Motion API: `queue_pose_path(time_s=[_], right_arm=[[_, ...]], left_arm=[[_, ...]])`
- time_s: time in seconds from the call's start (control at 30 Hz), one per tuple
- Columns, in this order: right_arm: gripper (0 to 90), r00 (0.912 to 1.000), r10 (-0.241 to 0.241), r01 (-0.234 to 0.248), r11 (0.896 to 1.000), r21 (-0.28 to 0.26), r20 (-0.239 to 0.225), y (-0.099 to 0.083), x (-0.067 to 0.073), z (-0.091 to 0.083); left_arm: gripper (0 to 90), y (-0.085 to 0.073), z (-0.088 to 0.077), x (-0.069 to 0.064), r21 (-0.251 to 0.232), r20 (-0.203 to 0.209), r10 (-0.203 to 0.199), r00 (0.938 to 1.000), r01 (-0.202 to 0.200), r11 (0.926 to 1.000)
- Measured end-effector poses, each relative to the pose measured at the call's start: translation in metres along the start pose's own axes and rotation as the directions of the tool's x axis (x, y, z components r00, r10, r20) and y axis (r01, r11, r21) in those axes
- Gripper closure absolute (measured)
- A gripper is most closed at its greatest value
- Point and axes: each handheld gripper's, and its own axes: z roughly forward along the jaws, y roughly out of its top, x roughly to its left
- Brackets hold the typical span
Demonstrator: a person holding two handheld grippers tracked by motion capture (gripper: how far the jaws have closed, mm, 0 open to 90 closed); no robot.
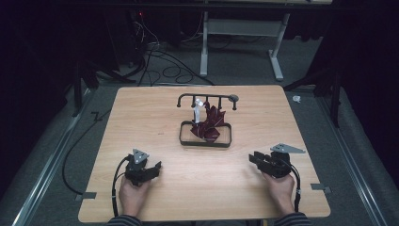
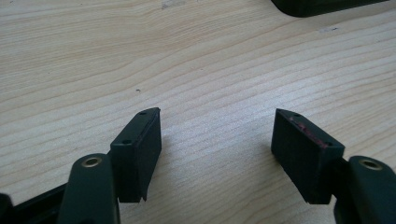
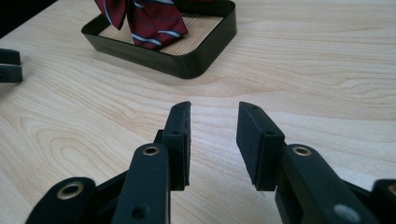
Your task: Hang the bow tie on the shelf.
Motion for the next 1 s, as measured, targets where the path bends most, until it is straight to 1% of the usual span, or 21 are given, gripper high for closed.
queue_pose_path(time_s=[0.17,0.43,0.47,0.6,0.73,1.0], right_arm=[[66.9,0.9999,-0.007,0.007,1.000,0.011,0.010,-0.001,0.001,0.004],[66.9,0.9991,-0.031,0.030,0.999,0.036,0.029,-0.003,0.003,0.011],[66.8,0.9988,-0.036,0.035,0.999,0.037,0.034,-0.003,0.003,0.012],[66.6,0.9946,-0.079,0.075,0.995,0.058,0.067,-0.002,0.006,0.015],[66.5,0.9935,-0.082,0.076,0.995,0.071,0.079,-0.004,0.007,0.018],[66.3,0.9923,-0.093,0.086,0.993,0.085,0.082,-0.005,0.009,0.021]], left_arm=[[33.7,0.000,0.000,0.000,0.000,0.000,-0.002,1.0000,0.002,1.0000],[33.7,0.000,0.000,0.000,0.000,0.000,0.000,1.0000,0.000,1.0000],[33.7,0.000,0.000,0.000,0.000,0.000,0.000,1.0000,0.000,1.0000],[33.7,0.000,0.000,0.000,0.000,-0.001,0.000,1.0000,0.000,1.0000],[33.6,0.000,0.000,0.000,0.000,-0.001,0.001,1.0000,-0.001,1.0000],[33.5,0.000,0.000,0.000,0.000,-0.001,0.001,1.0000,-0.001,1.0000]])
